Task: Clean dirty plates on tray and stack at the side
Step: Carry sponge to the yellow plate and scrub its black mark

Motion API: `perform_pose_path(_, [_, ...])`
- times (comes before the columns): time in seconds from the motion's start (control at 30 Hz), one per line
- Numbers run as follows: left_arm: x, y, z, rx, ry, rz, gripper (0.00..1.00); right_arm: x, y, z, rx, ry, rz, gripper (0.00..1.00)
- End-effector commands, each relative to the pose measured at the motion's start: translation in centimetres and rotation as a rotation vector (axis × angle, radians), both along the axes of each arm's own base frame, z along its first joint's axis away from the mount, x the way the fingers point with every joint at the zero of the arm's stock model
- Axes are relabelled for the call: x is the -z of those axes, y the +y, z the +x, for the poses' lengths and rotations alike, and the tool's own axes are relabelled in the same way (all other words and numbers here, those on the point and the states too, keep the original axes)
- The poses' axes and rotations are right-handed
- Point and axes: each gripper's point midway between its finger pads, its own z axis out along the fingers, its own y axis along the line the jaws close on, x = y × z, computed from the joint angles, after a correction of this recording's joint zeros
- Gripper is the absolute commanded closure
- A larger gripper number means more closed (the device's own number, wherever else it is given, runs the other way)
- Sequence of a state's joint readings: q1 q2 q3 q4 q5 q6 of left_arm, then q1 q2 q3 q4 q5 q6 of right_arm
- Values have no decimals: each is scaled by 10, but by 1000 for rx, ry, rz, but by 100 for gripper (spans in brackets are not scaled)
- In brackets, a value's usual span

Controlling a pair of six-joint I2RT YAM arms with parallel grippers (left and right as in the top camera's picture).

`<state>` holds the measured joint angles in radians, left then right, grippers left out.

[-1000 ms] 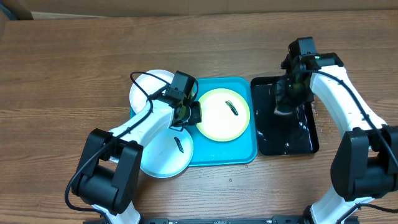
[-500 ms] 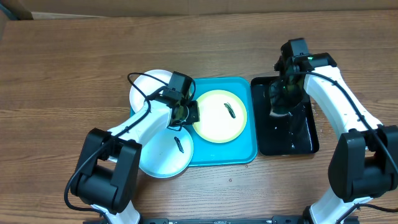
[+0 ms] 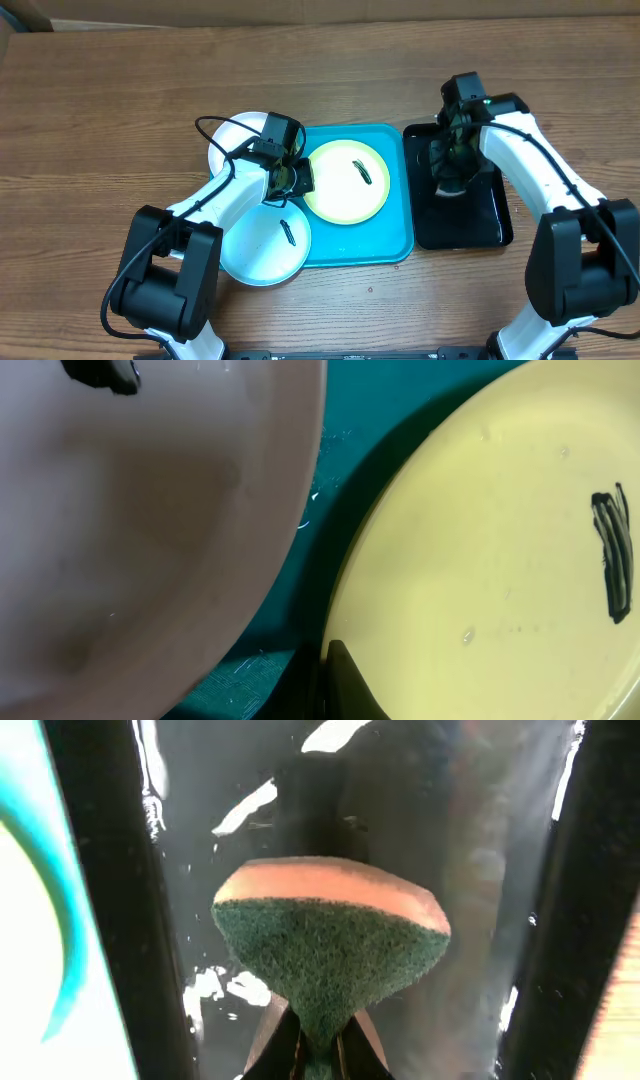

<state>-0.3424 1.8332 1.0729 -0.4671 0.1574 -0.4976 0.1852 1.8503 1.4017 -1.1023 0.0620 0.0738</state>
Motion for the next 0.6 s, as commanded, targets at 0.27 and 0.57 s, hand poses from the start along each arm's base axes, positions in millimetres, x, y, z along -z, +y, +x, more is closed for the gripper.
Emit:
perform_pose_path(0.27, [6,1,-3,-5,15,3,96,-84,96,36,-135,-173,388,96])
perform_pose_path(0.57, [7,2,-4,-22,24,0,96,-68,145,32,-290,-261,226,96])
